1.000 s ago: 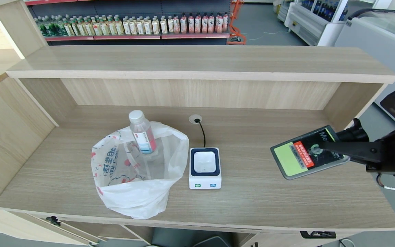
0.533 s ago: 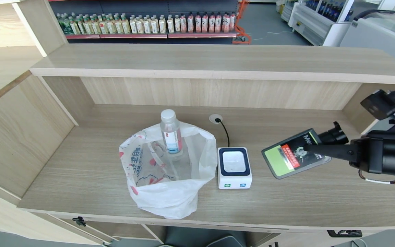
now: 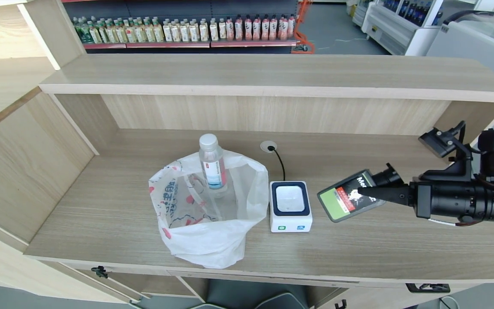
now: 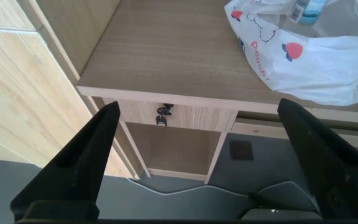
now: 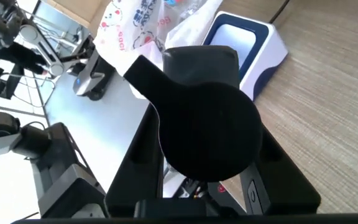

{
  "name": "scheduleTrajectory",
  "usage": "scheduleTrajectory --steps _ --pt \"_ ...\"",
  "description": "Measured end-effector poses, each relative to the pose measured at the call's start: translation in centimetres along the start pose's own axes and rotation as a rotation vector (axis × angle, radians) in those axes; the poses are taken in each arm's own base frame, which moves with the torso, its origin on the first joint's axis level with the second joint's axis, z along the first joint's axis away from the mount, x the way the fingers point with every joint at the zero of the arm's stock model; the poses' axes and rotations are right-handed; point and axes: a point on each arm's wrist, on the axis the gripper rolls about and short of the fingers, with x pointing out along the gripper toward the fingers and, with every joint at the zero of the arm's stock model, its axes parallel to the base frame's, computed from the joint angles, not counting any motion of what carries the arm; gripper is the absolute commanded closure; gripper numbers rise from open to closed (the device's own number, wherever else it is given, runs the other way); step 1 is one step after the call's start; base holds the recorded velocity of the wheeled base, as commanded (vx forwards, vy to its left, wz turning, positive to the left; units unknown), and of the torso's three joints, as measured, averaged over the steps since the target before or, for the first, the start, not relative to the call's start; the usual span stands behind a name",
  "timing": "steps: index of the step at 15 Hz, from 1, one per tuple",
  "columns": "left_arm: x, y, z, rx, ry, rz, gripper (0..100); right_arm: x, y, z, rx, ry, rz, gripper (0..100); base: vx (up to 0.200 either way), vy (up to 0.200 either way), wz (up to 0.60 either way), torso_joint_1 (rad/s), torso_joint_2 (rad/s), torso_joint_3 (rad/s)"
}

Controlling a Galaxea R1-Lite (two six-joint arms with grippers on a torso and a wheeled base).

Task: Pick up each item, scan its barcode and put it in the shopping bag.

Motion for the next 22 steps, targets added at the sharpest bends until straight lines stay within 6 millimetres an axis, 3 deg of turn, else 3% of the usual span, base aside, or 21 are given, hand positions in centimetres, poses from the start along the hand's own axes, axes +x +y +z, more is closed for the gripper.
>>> scheduleTrajectory --steps 8,17,22 --pt "0.0 0.0 0.0 0.000 0.000 0.000 0 3.4 -2.5 -0.7 -0.006 0.013 0.032 100 0.000 0.000 0.00 0.000 0.00 0.000" --pt "0.0 0.0 0.0 0.000 0.000 0.000 0 7.2 -3.3 -0.2 -0.067 -0.010 0.074 100 0.000 0.000 0.00 0.000 0.00 0.000" --pt "0.0 0.0 0.0 -0.001 0.000 -0.001 0 9.1 -3.7 -1.0 -0.059 0.014 0.097 100 0.000 0.000 0.00 0.000 0.00 0.000"
